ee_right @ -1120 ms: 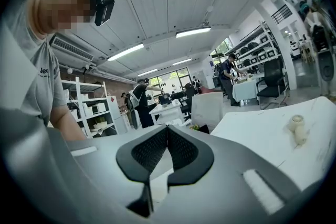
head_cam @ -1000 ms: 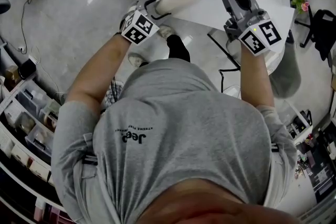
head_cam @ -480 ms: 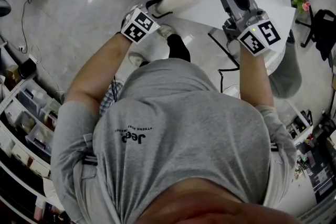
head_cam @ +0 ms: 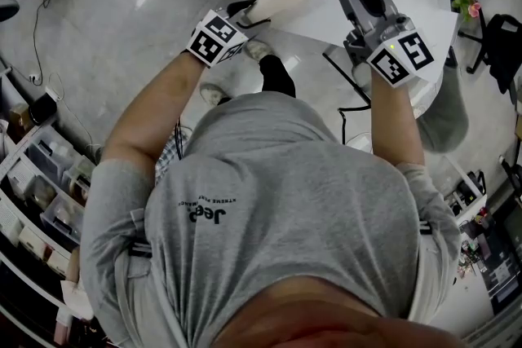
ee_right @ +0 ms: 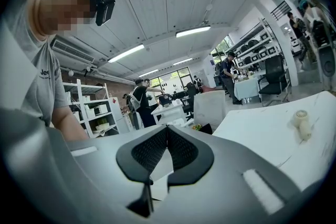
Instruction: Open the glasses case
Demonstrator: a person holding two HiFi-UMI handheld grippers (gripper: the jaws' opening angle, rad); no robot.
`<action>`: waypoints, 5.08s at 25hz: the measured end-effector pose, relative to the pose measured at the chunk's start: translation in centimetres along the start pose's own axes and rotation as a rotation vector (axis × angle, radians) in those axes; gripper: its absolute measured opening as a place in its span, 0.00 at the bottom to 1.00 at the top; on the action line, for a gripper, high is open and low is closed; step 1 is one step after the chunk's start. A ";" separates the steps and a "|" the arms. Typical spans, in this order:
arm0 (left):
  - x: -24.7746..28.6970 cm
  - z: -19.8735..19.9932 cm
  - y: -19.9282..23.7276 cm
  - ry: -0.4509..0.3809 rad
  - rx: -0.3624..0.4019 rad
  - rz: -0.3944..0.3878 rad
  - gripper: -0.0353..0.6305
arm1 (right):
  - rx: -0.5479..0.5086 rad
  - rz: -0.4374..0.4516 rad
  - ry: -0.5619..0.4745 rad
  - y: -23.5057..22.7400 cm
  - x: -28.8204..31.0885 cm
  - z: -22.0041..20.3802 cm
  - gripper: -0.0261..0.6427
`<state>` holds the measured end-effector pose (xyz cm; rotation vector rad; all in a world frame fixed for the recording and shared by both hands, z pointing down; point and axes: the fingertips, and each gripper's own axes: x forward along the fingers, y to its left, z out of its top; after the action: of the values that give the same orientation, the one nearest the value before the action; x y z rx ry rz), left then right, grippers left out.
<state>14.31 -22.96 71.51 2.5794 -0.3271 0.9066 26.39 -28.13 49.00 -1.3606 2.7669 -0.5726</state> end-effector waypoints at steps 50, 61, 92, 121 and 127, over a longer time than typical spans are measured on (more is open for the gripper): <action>-7.1 6.7 4.3 -0.311 -0.203 0.142 0.23 | -0.049 0.050 -0.009 1.8 1.7 3.0 0.05; -26.6 9.3 3.0 -0.617 -0.193 0.370 0.23 | -0.145 0.228 -0.026 11.4 7.5 8.2 0.05; -71.0 -9.8 -11.7 -0.984 -0.332 1.227 0.14 | -0.294 0.853 0.064 48.0 22.9 8.2 0.04; -70.4 -7.9 -10.5 -0.980 -0.301 1.153 0.14 | -0.362 0.810 0.084 46.5 22.6 7.8 0.04; -70.0 -7.4 -10.4 -0.967 -0.295 1.140 0.14 | -0.375 0.811 0.092 46.2 22.3 7.9 0.04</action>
<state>-39.67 -4.13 29.14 2.2017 -2.0983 -0.2589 -21.53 -22.06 30.10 -0.1201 3.2266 -0.0738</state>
